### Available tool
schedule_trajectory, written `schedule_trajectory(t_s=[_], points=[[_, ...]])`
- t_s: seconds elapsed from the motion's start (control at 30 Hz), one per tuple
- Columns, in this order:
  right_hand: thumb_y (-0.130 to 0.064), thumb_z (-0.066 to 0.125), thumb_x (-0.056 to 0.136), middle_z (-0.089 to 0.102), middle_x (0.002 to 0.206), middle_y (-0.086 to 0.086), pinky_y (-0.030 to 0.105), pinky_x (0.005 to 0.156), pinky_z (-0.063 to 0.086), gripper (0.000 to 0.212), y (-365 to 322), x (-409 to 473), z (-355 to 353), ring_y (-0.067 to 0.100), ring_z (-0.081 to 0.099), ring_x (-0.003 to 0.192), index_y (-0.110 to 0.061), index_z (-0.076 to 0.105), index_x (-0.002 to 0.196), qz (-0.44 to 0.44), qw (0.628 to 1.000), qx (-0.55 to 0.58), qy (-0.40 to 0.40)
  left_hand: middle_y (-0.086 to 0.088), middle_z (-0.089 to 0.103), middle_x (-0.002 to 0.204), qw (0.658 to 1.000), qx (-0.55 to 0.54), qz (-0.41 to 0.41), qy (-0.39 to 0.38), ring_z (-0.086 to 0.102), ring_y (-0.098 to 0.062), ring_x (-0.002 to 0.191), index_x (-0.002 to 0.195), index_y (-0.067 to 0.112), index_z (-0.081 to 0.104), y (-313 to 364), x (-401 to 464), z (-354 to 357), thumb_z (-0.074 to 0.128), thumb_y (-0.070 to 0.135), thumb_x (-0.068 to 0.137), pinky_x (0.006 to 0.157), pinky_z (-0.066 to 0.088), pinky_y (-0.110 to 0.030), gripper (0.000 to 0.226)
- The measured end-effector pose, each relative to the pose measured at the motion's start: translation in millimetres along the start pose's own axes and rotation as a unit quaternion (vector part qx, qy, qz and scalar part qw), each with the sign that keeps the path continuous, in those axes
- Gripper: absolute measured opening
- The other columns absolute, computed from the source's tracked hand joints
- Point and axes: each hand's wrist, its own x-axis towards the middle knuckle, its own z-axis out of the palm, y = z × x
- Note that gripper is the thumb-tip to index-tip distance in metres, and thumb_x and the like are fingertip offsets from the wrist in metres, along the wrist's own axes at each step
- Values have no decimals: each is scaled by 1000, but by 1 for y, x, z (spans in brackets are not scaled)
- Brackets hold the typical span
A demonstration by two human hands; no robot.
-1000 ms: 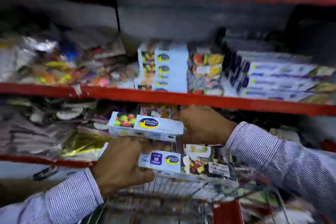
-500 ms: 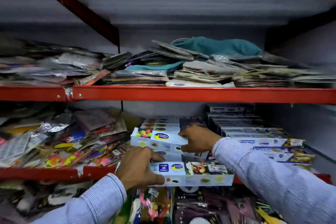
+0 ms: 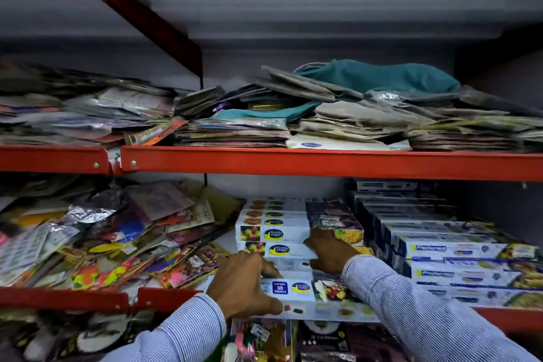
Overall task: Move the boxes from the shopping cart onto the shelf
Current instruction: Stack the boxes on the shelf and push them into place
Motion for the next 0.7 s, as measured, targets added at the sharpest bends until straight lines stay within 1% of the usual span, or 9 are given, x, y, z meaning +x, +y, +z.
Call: schedule_trajectory(t_s=[0.27, 0.33, 0.4, 0.47, 0.5, 0.57, 0.6, 0.63, 0.7], points=[[-32, 62, 84, 48, 135, 14, 49, 99, 46, 49, 7, 3, 10, 36, 44, 125, -18, 52, 129, -25, 999, 27, 22, 16, 71, 117, 1000, -18, 4, 5, 65, -7, 102, 112, 36, 72, -1, 11, 9, 79, 56, 53, 90, 52, -28, 63], [-30, 65, 84, 53, 130, 14, 44, 96, 48, 43, 5, 0, 6, 35, 50, 119, -15, 56, 123, -32, 998, 43, 31, 16, 71, 118, 1000, -20, 6, 5, 65, -7, 103, 112, 34, 72, -1, 12, 10, 79, 55, 54, 91, 52, -28, 62], [-26, 70, 83, 60, 119, 14, 36, 91, 50, 32, 5, -1, 1, 32, 58, 109, -12, 63, 111, -35, 997, 55, 45, 15, 72, 117, 1000, -24, 2, 6, 66, -7, 102, 111, 33, 73, -2, 14, 11, 80, 53, 54, 90, 52, -27, 61], [-22, 75, 80, 66, 103, 14, 31, 81, 51, 21, 5, -1, -2, 28, 65, 95, -14, 68, 98, -20, 994, 83, 71, 15, 73, 113, 999, -31, -3, 10, 67, -7, 98, 109, 33, 74, -4, 17, 12, 81, 50, 53, 86, 53, -26, 59], [-21, 77, 79, 69, 102, 13, 30, 80, 53, 26, 5, -1, -3, 28, 68, 91, -14, 70, 103, -6, 991, 103, 83, 15, 75, 110, 999, -36, -7, 9, 68, -7, 95, 107, 34, 75, -5, 19, 12, 81, 49, 53, 84, 54, -26, 57], [-19, 79, 77, 72, 108, 13, 31, 83, 57, 39, 4, 0, -6, 27, 71, 90, -12, 69, 114, 15, 987, 134, 90, 15, 77, 102, 999, -43, -13, 7, 69, -6, 85, 105, 34, 76, -5, 24, 12, 81, 48, 53, 80, 56, -27, 54], [-19, 80, 77, 72, 109, 12, 32, 85, 57, 39, 4, -1, -7, 27, 71, 91, -12, 70, 113, 16, 986, 138, 90, 15, 78, 99, 999, -43, -15, 7, 69, -4, 78, 104, 33, 76, -6, 27, 12, 82, 48, 54, 79, 56, -27, 53], [-19, 81, 76, 73, 109, 11, 31, 86, 56, 36, 4, 0, -8, 26, 71, 93, -11, 71, 110, 13, 986, 142, 88, 15, 78, 97, 999, -43, -15, 7, 68, -2, 73, 105, 31, 76, -6, 30, 13, 83, 47, 56, 78, 57, -27, 52], [-18, 79, 78, 75, 108, 10, 24, 86, 52, 27, 6, 0, -11, 23, 70, 95, -10, 75, 104, 1, 985, 151, 80, 14, 78, 97, 999, -39, -14, 11, 67, -2, 71, 107, 31, 75, -8, 38, 14, 83, 48, 58, 76, 56, -25, 52]])
